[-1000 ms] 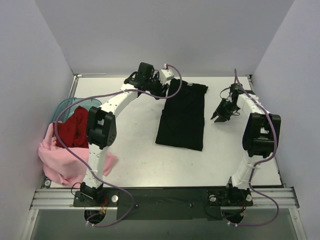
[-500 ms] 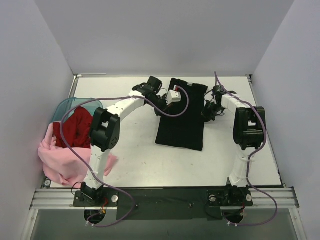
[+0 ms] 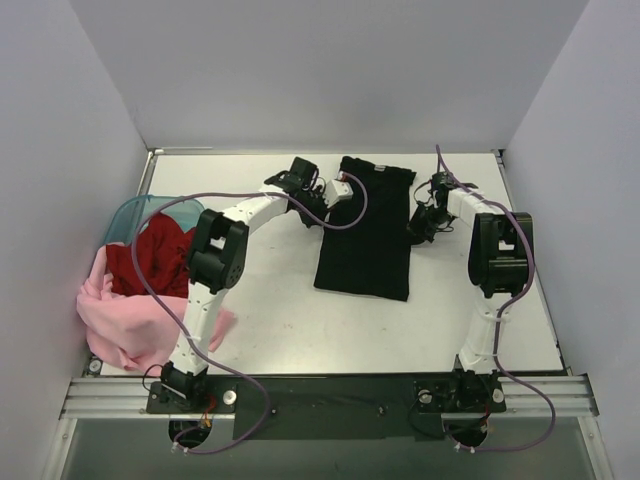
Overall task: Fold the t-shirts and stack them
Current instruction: Fold the folded rectangular tshirt in 1/3 of the way
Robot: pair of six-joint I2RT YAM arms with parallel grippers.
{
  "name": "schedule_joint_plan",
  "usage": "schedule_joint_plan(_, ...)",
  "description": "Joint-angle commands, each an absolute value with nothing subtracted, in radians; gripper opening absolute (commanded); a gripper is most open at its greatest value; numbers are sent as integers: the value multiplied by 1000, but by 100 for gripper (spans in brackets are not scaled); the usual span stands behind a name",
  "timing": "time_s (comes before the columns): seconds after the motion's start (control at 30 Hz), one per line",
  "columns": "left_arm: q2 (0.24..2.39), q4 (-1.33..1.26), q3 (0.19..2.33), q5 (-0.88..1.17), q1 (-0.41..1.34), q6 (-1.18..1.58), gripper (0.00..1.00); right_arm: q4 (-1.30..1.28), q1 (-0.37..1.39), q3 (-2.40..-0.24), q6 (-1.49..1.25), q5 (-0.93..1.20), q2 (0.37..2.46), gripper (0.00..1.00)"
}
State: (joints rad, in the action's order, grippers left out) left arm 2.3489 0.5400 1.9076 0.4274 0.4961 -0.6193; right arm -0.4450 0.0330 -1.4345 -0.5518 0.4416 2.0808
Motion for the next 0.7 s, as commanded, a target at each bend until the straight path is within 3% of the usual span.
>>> schedule_joint_plan(0.0, 2364, 396, 1989, 266, 500, -557, 0, -476, 22, -1451, -537, 408, 2085, 0)
schedule_joint_plan(0.17, 2292, 426, 2022, 327, 492, -532, 0, -523, 29, -1488, -493, 384, 2011, 0)
schedule_joint_plan(0.23, 2226, 437, 1994, 427, 488, -549, 3, -557, 38, -1493, -470, 379, 1927, 9)
schedule_joint_plan(0.37, 2090, 586, 1902, 672, 489, -711, 21, -655, 58, -1436, -408, 299, 1734, 37)
schedule_joint_plan(0.4, 2067, 682, 1854, 724, 497, -760, 27, -688, 58, -1386, -408, 299, 1711, 40)
schedule_joint_plan(0.53, 1950, 943, 1636, 851, 534, -1240, 47, -704, 74, -1172, -426, 353, 1626, 71)
schedule_joint_plan(0.6, 1918, 936, 1548, 841, 557, -1331, 63, -687, 97, -1092, -446, 362, 1594, 74)
schedule_joint_plan(0.63, 1910, 902, 1504, 816, 580, -1339, 80, -667, 113, -1054, -454, 361, 1580, 75)
schedule_joint_plan(0.67, 1904, 873, 1485, 790, 590, -1336, 82, -654, 127, -1040, -472, 365, 1574, 75)
